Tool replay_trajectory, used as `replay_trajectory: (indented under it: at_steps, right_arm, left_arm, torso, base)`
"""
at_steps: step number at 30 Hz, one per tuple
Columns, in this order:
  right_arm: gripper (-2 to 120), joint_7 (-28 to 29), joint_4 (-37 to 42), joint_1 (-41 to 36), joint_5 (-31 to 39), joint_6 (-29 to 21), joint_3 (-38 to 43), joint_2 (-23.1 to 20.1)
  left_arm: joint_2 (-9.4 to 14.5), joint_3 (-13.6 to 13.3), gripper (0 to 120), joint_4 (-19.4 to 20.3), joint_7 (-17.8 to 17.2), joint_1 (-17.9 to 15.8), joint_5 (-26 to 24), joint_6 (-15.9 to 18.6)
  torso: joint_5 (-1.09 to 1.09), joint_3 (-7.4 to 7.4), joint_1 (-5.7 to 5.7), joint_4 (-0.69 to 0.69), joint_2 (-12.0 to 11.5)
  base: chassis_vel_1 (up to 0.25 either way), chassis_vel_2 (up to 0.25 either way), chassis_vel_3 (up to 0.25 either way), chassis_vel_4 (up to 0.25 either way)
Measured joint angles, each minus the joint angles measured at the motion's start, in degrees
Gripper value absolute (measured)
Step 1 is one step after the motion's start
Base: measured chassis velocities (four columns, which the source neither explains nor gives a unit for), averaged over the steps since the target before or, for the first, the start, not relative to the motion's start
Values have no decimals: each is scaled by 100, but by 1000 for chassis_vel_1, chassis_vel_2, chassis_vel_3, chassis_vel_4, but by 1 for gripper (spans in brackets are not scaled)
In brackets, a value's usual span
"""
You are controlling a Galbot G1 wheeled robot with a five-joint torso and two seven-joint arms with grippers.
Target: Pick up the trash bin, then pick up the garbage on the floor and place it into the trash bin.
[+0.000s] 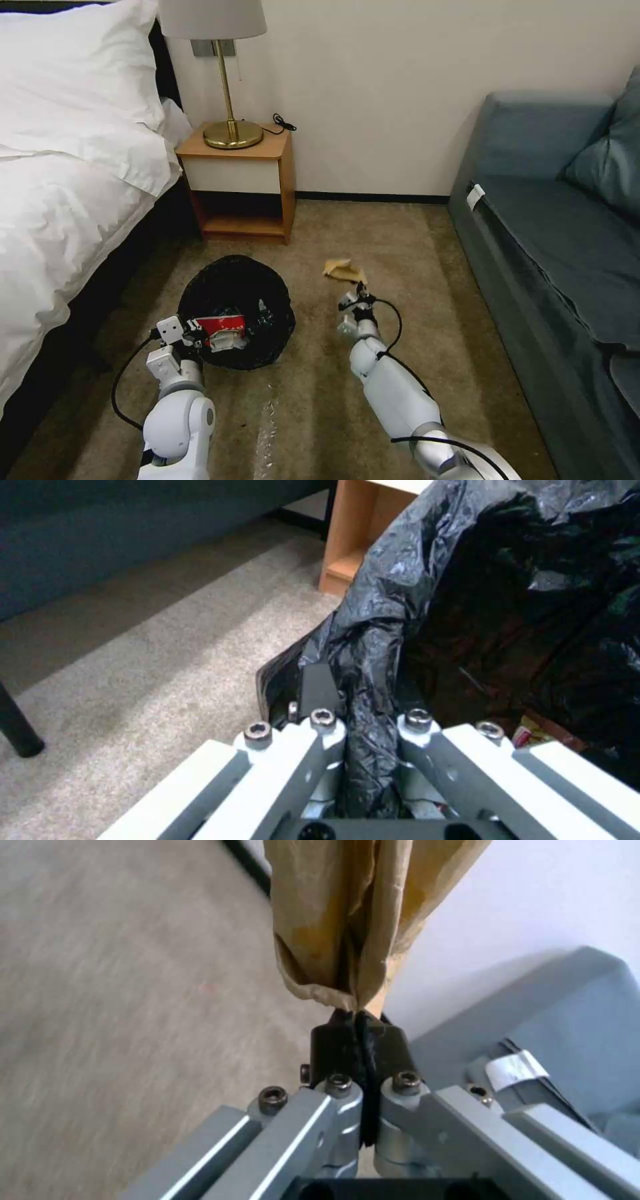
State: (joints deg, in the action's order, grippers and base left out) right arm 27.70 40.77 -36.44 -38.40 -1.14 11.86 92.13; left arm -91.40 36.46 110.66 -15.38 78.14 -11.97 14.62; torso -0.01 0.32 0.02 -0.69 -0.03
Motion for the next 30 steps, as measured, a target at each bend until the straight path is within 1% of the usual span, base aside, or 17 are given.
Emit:
replay_trajectory:
  at_steps: [2,4,7,8,10,11,12,14,15,16,17,21,22,24,27,29,30]
  right_arm:
    - [0,34,360,-57,262,27,25,0]
    - [0,68,461,-69,324,101,32,0]
    - [0,173,739,-112,502,516,-4,0]
    - [0,173,739,-112,502,516,-4,0]
    - [0,215,903,-145,710,871,-142,0]
    - [0,215,903,-145,710,871,-142,0]
    - [0,223,1012,-167,830,1066,-230,0]
    - [0,224,1073,-180,903,1178,-294,1]
    - [0,199,1265,-242,1133,1405,-474,-2]
    - [0,199,1265,-242,1133,1405,-474,-2]
    - [0,110,1549,-346,1442,1581,-765,0]
    - [0,-73,2109,-567,2028,1627,-1300,-139]
    - [0,-73,2109,-567,2028,1627,-1300,-139]
    - [0,-193,2435,-658,2335,1622,-1603,-291]
    - [0,-250,2625,-677,2521,1612,-1791,-404]
    - [0,-291,3028,-669,2957,1500,-2178,-648]
    - [0,-291,3028,-669,2957,1500,-2178,-648]
  left_arm:
    - [19,0,2,-22,2,-1,-25,0]
    - [28,2,2,-34,3,-2,-36,0]
    - [56,5,2,-58,3,-12,-63,0]
    - [56,5,2,-58,3,-12,-63,0]
    - [67,6,2,-72,7,-21,-80,0]
    - [67,6,2,-72,7,-21,-80,0]
    - [81,10,2,-88,10,-29,-86,0]
    - [91,12,2,-99,12,-34,-89,0]
    - [118,29,2,-130,24,-55,-107,0]
    - [118,29,2,-130,24,-55,-107,0]
    - [148,34,2,-167,44,-85,-130,0]
    - [195,56,2,-254,82,-157,-151,-3]
    - [195,56,2,-254,82,-157,-151,-3]
    - [211,57,2,-307,104,-199,-156,-4]
    - [220,56,2,-342,116,-230,-174,-4]
    - [223,54,2,-409,102,-302,-195,12]
    - [223,54,2,-409,102,-302,-195,12]
  torso:
    - [0,0,0,0,0]
    - [0,0,0,0,0]
    - [0,0,0,0,0]
    - [0,0,0,0,0]
    - [0,0,0,0,0]
    - [0,0,0,0,0]
    - [0,0,0,0,0]
    - [0,0,0,0,0]
    - [-1,0,-1,-1,0]
    - [-1,0,-1,-1,0]
    - [0,0,-1,0,0]
    - [0,0,0,2,0]
    - [0,0,0,2,0]
    - [0,0,-1,1,0]
    - [0,0,-1,0,0]
    - [1,0,0,0,0]
    - [1,0,0,0,0]
  base:
    - [0,0,0,0]
    - [0,0,0,0]
    - [0,0,0,0]
    - [0,0,0,0]
    - [0,0,0,0]
    - [0,0,0,0]
    - [0,0,0,0]
    - [0,0,0,0]
    - [0,0,0,0]
    - [0,0,0,0]
    - [0,0,0,0]
    - [0,0,0,0]
    - [0,0,0,0]
    - [0,0,0,0]
    - [0,0,0,0]
    - [0,0,0,0]
    - [0,0,0,0]
